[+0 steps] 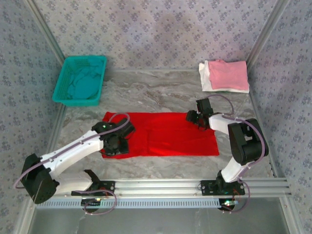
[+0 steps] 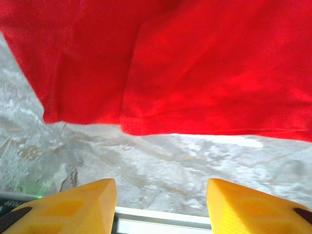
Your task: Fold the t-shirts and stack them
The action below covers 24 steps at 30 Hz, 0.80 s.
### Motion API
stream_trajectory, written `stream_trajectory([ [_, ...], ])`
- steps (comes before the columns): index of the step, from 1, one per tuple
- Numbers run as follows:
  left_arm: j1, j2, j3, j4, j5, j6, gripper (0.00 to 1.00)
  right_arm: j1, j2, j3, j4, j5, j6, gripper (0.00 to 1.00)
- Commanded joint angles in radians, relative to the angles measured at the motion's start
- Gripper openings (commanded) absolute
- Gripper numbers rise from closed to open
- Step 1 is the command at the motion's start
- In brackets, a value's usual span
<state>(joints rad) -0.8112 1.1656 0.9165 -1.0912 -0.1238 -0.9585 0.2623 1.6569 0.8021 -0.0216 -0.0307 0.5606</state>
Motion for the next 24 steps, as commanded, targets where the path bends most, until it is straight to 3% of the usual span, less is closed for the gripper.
stream_trajectory([
  [1,0.043,-0.058,0.015,0.013,-0.082,0.042,0.46,0.006,0.038,-0.006,-0.058,-0.032,-0.006,0.60],
  [6,0.231,-0.038,-0.037,0.321,-0.013,0.214,0.41,0.021,-0.012,-0.020,-0.051,-0.004,-0.037,0.60],
  [11,0.371,0.112,-0.035,0.569,0.046,0.328,0.39,0.074,-0.102,-0.020,-0.075,0.129,-0.089,0.60],
  [15,0.441,0.243,-0.053,0.679,0.070,0.344,0.37,0.092,-0.117,0.015,-0.133,0.173,-0.111,0.60],
  [24,0.533,0.411,-0.087,0.798,0.100,0.323,0.36,0.093,0.071,0.211,-0.406,0.157,-0.129,0.56],
])
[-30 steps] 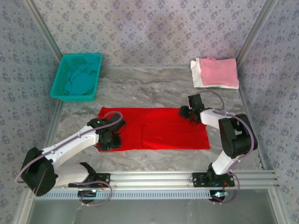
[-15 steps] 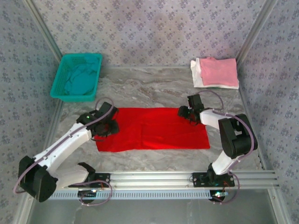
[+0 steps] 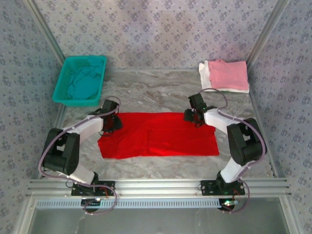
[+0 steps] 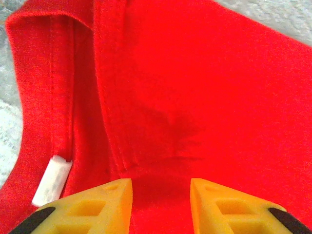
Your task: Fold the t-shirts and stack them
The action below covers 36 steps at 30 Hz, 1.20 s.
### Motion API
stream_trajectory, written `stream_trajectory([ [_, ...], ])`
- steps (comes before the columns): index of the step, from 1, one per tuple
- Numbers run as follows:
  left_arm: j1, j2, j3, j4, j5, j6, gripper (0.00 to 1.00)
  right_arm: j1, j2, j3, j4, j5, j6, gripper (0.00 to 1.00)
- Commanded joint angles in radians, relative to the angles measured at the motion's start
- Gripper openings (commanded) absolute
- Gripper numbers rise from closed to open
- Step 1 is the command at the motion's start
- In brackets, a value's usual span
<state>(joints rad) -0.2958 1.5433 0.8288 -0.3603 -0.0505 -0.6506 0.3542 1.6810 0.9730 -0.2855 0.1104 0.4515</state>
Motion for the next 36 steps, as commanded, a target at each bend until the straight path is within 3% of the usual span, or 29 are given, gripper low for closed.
stream_trajectory([
  [1,0.022,0.051,0.002,0.077,0.025,0.014,0.36,0.001,0.062,0.058,-0.169,0.009,-0.022,0.56],
  [8,0.029,0.211,0.118,0.069,0.022,0.045,0.33,-0.002,0.169,0.158,-0.310,-0.004,-0.055,0.54],
  [15,0.030,0.378,0.318,0.047,-0.038,0.089,0.33,0.024,0.173,0.138,-0.423,-0.017,-0.041,0.54],
  [24,0.024,0.763,0.963,-0.096,0.041,0.179,0.33,0.195,0.104,0.031,-0.469,-0.145,0.039,0.54],
  [32,-0.008,1.114,1.741,-0.356,0.073,0.217,0.33,0.386,0.098,0.016,-0.394,-0.349,0.107,0.54],
  [36,0.020,1.084,1.796,-0.377,0.022,0.212,0.33,0.362,0.039,0.048,-0.410,-0.312,0.131,0.57],
])
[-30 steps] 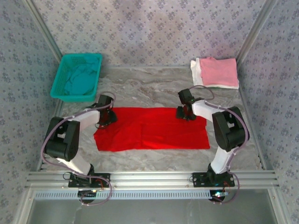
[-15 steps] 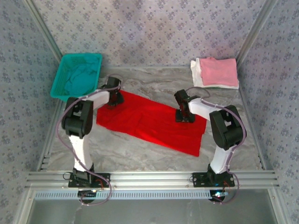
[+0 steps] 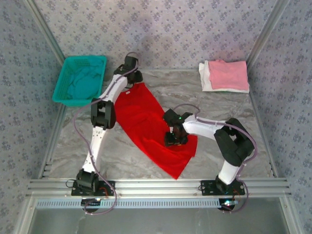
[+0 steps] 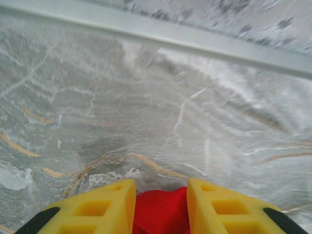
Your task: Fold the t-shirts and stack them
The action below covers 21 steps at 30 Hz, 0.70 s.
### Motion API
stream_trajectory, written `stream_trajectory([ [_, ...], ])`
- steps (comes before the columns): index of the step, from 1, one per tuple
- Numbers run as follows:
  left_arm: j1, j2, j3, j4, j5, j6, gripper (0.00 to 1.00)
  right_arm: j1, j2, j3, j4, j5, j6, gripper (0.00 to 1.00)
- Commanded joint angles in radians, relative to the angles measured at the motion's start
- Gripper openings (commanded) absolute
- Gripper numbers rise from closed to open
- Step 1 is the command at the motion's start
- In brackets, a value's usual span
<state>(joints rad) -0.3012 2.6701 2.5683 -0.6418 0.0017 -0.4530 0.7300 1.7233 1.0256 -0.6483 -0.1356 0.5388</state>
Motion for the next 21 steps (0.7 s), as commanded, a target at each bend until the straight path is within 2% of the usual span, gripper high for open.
stream_trajectory([
  [1,0.032,-0.069,0.033,-0.098,-0.042,0.015,0.33,-0.026,-0.021,0.007,-0.058,-0.042,0.044,0.57],
  [3,0.037,-0.161,-0.080,-0.069,-0.067,0.024,0.33,-0.061,-0.046,0.036,-0.082,0.006,0.032,0.59],
  [6,0.037,-0.376,-0.418,0.105,-0.066,0.012,0.34,-0.113,-0.065,0.089,-0.097,0.035,-0.007,0.59],
  [10,0.036,-0.660,-0.928,0.352,-0.037,-0.105,0.33,-0.160,-0.051,0.159,-0.072,0.059,-0.062,0.59],
  [13,0.027,-0.774,-1.172,0.435,-0.005,-0.189,0.32,-0.189,-0.080,0.200,0.039,0.053,-0.077,0.59],
  [17,0.003,-0.849,-1.353,0.467,0.002,-0.236,0.28,-0.236,-0.117,0.223,0.156,0.080,-0.087,0.59],
  [21,-0.009,-0.817,-1.383,0.434,0.011,-0.263,0.26,-0.272,-0.154,0.208,0.263,0.121,-0.140,0.59],
])
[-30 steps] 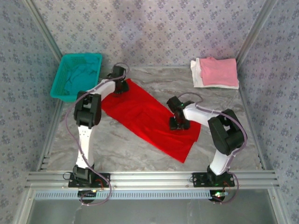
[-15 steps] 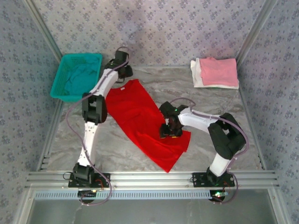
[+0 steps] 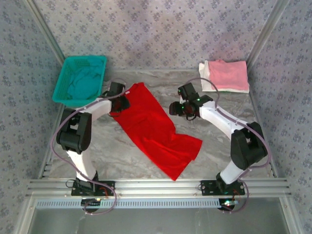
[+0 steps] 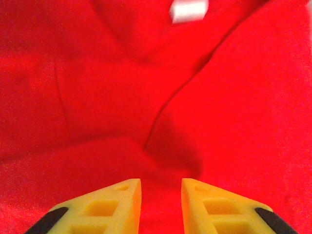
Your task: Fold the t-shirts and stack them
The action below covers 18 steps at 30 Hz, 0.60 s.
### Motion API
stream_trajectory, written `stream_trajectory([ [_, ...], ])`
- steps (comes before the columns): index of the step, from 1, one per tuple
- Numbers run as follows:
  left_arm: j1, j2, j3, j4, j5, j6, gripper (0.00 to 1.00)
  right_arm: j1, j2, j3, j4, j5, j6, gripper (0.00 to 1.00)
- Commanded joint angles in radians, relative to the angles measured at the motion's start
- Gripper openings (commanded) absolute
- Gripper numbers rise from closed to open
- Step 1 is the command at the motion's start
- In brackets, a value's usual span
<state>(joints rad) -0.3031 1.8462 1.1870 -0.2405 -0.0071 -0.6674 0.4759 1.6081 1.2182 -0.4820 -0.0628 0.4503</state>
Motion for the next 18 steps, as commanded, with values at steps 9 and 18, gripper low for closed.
stream_trajectory([
  [9,-0.017,0.213,0.136,0.042,0.062,-0.043,0.25,-0.047,-0.162,-0.107,0.214,0.106,-0.065,0.60],
  [18,-0.077,0.663,0.898,-0.141,0.180,0.075,0.24,-0.107,-0.276,-0.293,0.301,0.094,-0.010,0.63],
])
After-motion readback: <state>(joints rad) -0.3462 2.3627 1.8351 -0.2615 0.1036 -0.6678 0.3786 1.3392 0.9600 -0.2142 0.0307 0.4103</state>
